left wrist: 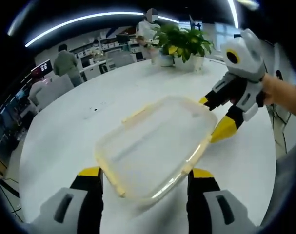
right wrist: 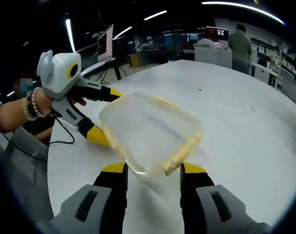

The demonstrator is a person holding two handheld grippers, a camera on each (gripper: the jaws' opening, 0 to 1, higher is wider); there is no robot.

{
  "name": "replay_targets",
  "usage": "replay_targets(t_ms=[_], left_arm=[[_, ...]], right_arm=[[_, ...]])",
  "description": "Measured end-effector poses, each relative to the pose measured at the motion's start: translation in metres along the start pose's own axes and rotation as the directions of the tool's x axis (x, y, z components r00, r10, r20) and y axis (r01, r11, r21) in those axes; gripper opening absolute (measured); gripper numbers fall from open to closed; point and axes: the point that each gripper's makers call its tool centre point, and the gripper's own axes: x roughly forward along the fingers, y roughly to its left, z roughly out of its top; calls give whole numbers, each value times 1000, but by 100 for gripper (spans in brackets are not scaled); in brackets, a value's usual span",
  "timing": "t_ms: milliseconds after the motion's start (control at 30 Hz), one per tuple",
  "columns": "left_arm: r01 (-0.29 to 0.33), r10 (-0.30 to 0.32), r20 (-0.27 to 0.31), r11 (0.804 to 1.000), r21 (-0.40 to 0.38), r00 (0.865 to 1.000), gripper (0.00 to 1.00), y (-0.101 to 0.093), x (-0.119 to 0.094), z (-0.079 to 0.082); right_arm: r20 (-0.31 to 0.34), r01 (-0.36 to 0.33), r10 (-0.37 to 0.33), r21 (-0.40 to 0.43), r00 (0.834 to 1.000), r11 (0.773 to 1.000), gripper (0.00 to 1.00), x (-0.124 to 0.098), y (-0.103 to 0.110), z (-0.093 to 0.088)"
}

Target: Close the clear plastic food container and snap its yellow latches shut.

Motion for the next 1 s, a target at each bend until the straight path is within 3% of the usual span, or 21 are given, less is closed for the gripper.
replay_targets(t_ms=[467,633,767,833,900,1000], left_arm=[[19,-19,29,1000,-12,999,69,23,32,22],[29,-28,33,999,-15,999,69,24,33,22],[38,-37,40,999,-38,999,64,23,27,18],[31,-30,35,999,-42,999,62,24,21,15],[33,-31,29,997,-65,999,69,22,14,12],[41,-32,75,992,-117,997,88,18,4,16]], right_arm=[[10,19,-19,28,1000,999,44,20,-32,20],[-2,23,-23,14,1000,1000,44,20,-32,19],[27,25,-27,73,999,997,46,16,-32,21],[37,24,-27,84,999,996,48,12,-31,22],[63,28,-32,71,998,997,55,6,-29,26],[165,82,-92,65,982,994,82,-6,-33,42]])
